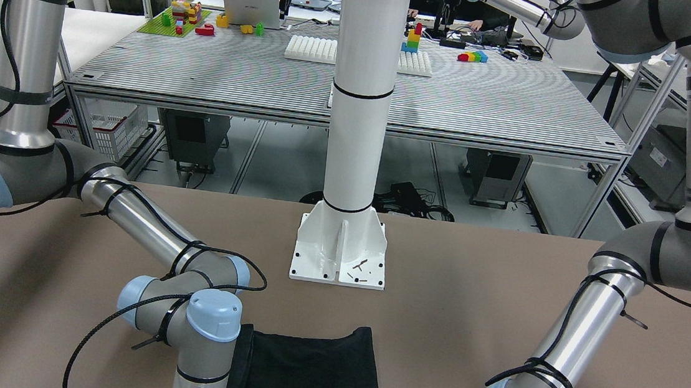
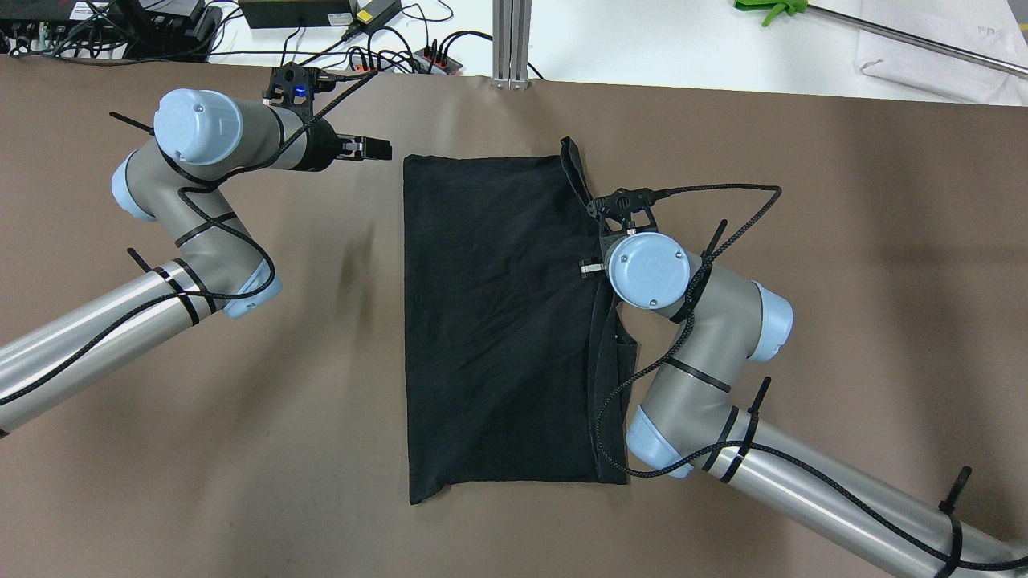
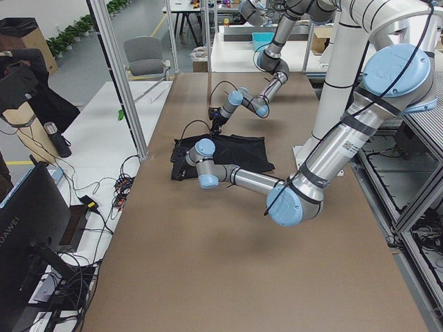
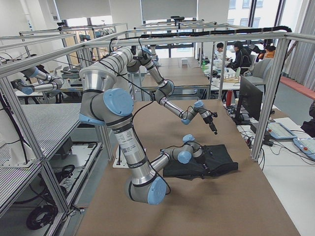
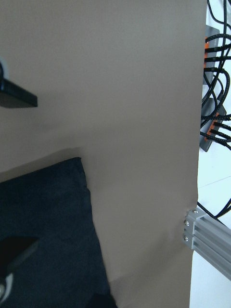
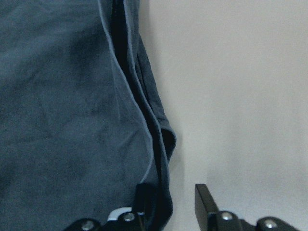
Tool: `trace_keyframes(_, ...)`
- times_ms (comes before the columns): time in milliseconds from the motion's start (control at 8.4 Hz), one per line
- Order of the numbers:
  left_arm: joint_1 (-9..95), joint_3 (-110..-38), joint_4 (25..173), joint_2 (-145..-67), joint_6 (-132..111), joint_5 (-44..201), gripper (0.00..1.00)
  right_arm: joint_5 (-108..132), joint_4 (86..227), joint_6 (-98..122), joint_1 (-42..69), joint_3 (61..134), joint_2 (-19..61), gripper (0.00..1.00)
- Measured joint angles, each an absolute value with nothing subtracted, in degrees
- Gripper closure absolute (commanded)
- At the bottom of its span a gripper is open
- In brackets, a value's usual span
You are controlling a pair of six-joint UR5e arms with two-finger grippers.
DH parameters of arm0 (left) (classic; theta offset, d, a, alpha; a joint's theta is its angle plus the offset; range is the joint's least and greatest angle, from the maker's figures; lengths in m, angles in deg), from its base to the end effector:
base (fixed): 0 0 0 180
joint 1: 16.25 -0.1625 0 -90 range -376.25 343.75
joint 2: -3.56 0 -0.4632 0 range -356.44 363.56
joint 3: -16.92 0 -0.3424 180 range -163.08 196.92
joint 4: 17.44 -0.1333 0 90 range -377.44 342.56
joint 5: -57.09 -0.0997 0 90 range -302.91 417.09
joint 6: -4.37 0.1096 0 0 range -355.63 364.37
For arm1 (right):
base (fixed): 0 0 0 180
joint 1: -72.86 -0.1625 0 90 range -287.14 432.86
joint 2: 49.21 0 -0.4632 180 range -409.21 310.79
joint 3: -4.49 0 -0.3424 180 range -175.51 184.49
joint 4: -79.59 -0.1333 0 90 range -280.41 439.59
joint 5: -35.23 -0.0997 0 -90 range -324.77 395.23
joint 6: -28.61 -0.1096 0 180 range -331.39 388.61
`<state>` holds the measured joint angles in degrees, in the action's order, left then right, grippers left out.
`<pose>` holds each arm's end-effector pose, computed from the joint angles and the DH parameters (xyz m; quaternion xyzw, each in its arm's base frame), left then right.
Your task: Fold clothes
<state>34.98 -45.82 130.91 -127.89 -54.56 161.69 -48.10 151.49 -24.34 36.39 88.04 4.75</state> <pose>0.3996 -0.6663 0.3625 0.3090 0.5093 -0.0660 0.8005 -0.4905 -0.5441 0.3675 0.2842 -0.2915 0.0189 0.9132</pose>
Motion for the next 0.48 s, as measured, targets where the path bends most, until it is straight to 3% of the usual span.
trace_keyframes(476, 34.9, -45.8, 130.8, -128.0, -54.6, 161.7, 0.06, -48.1, 151.6, -26.2, 36.5, 88.1, 4.2, 0.11)
